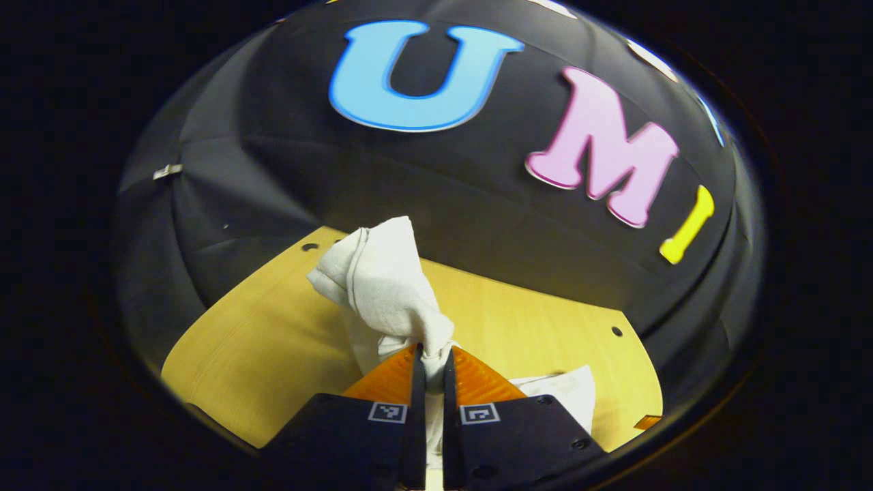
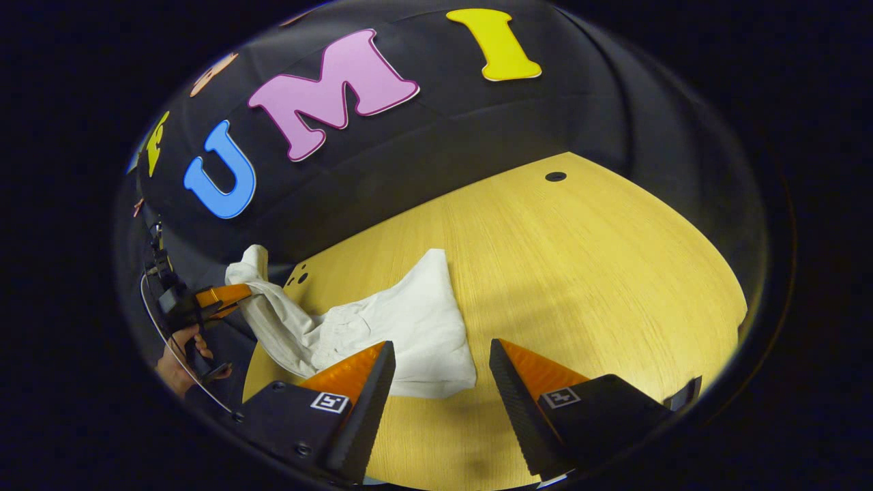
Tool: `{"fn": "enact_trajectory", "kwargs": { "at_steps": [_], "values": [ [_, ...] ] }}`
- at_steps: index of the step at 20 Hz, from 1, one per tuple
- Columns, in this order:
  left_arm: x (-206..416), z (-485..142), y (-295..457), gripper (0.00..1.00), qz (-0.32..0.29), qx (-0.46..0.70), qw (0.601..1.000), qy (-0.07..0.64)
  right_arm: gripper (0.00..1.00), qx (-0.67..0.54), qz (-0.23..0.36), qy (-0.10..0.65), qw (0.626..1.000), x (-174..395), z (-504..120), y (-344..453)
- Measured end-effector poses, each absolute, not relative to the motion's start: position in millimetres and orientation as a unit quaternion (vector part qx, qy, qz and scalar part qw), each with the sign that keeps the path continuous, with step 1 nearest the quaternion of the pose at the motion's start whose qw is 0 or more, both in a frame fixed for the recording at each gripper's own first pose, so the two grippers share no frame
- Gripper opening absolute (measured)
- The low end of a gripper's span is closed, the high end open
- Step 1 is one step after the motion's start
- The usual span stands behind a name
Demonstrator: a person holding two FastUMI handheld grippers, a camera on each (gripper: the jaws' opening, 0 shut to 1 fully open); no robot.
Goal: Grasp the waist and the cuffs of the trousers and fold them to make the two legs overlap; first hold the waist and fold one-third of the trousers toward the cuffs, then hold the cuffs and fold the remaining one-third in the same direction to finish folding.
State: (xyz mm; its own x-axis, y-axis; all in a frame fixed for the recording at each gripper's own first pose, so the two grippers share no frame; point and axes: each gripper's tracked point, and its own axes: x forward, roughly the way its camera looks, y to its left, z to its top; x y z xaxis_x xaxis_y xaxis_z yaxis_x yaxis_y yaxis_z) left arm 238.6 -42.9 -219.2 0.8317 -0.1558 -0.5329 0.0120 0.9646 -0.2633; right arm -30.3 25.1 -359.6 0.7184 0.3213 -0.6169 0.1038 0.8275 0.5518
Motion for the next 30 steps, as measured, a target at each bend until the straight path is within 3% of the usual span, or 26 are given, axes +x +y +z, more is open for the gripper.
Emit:
{"fn": "enact_trajectory", "kwargs": {
  "at_steps": [10, 23, 25, 28, 30],
  "values": [
    [224, -235, -167, 0.14, -0.144, -0.055, 0.936, 0.315, 0.86, 0.296, 0.007, 0.362, 0.884, -47, -364, -42],
    [172, -311, -241, 0.15, -0.225, 0.072, 0.905, 0.354, 0.87, 0.303, -0.012, 0.359, 0.883, -44, -369, -78],
    [160, -323, -249, 0.21, -0.236, 0.077, 0.9, 0.359, 0.87, 0.303, -0.009, 0.359, 0.883, -44, -369, -80],
    [145, -330, -254, 0.97, -0.244, 0.101, 0.895, 0.36, 0.87, 0.302, -0.002, 0.362, 0.882, -40, -366, -80],
    [138, -317, -254, 0.95, -0.245, 0.101, 0.898, 0.351, 0.87, 0.296, 0.011, 0.359, 0.885, -37, -359, -77]
  ]
}}
